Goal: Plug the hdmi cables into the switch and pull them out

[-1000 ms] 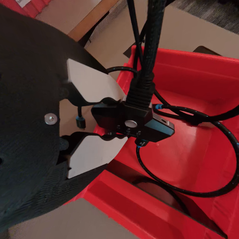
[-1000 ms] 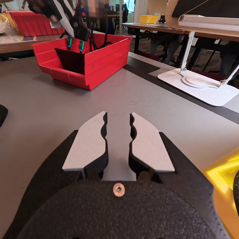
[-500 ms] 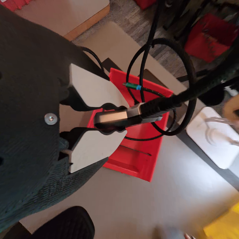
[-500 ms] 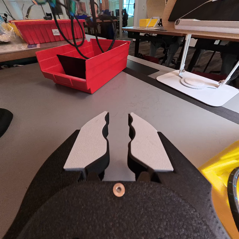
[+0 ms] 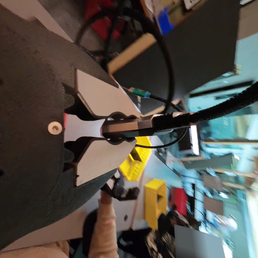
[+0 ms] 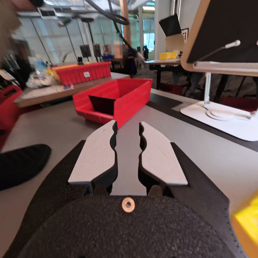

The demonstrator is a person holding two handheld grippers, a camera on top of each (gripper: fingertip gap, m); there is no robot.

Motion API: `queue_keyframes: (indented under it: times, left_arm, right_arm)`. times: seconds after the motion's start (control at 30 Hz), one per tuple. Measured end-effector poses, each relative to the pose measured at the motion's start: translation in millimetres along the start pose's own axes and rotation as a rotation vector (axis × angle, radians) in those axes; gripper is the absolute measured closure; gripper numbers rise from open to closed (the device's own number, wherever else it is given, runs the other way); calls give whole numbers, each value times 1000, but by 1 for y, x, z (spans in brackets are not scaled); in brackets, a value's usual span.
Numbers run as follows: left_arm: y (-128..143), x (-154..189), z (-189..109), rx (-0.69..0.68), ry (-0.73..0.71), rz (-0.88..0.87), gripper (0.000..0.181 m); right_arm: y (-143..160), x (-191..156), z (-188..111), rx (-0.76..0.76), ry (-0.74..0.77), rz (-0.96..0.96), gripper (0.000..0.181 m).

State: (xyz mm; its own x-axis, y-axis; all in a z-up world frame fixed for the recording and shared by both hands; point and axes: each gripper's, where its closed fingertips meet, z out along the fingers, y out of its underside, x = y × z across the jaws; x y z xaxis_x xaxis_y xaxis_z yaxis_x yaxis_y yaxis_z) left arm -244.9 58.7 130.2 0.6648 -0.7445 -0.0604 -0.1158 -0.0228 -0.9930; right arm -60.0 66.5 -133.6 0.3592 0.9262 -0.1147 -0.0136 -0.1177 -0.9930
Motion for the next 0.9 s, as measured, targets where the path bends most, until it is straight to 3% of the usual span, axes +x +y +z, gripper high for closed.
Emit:
queue_keyframes:
  times: [0.17, 0.3, 0.37, 0.47, 0.57, 0.67, 0.77, 0.9]
  left_arm:
    - [-22, 72, 43, 379, 239, -102, 157]
    - [-8, 111, 77, 596, 347, -220, 157]
    - [7, 117, 92, 661, 364, -302, 157]
    - [29, 117, 103, 758, 384, -412, 158]
    - [47, 123, 116, 755, 432, -458, 157]
    - [54, 129, 121, 731, 479, -440, 157]
    - [64, 144, 129, 588, 572, -399, 159]
    - [84, 173, 143, 372, 582, -190, 158]
  right_arm:
    - [-87, -49, 2, 204, -135, 21, 152]
    - [-156, -68, -11, 330, -112, -68, 158]
    - [-171, -59, -13, 287, -62, -47, 155]
    - [-165, -52, -10, 206, -153, 68, 145]
    - [-162, -38, -10, 299, -196, 125, 145]
    - [-165, -48, -19, 333, -343, 116, 167]
    - [-169, -41, -35, 340, -344, 14, 178]
    - [-168, -36, -62, 288, -389, -107, 178]
